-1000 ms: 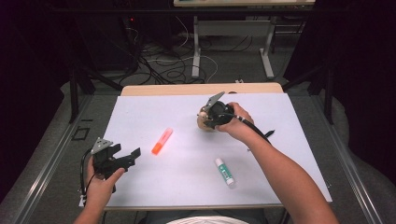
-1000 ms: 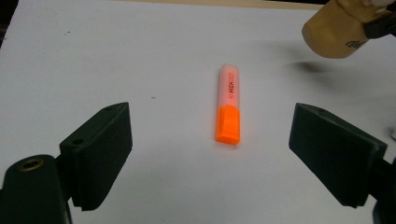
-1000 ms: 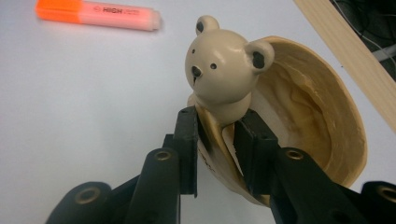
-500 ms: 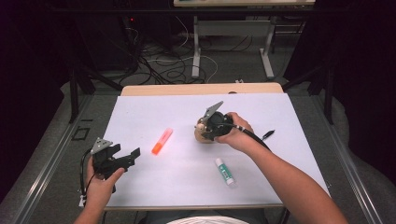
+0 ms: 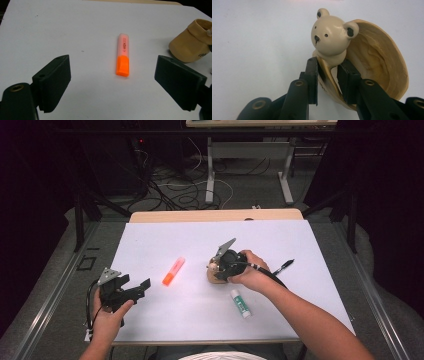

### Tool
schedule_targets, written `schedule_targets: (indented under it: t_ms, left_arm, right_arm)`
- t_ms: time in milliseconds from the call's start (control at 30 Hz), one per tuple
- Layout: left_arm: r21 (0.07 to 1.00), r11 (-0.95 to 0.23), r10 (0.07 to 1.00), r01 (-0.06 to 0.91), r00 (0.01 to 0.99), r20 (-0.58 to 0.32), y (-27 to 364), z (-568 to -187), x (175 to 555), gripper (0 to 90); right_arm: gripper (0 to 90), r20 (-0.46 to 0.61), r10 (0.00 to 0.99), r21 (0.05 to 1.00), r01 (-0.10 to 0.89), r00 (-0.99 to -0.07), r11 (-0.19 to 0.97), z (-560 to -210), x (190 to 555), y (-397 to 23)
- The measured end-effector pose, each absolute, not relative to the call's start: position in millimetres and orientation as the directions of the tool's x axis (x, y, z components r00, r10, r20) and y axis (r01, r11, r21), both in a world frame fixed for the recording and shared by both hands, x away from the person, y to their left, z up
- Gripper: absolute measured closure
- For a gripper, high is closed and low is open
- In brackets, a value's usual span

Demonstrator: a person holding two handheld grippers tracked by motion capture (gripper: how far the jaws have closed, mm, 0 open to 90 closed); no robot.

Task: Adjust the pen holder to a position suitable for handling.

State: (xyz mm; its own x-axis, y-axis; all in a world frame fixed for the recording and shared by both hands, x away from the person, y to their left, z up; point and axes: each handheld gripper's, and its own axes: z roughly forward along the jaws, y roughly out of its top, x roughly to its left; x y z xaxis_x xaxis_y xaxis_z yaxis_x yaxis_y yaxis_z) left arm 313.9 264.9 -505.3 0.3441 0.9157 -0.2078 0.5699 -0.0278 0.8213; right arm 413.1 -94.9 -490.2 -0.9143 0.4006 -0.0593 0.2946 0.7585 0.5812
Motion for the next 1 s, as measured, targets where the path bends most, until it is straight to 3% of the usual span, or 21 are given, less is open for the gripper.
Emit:
schedule_targets:
  t_ms: [900,1000]
  left_arm:
    - [0.819,-0.033,0.916,0.573,0.346,-0.205,263.7,-506.4,314.2,14.0]
    - [0.816,-0.035,0.916,0.577,0.344,-0.204,263.5,-506.9,314.6,14.0]
  right_arm:
    - [70.5,-0.040,0.375,0.583,0.283,-0.926,0.761,-498.3,405.6,-96.5]
    - [62.4,-0.028,0.396,0.609,0.299,-0.918,0.735,-495.6,404.9,-99.2]
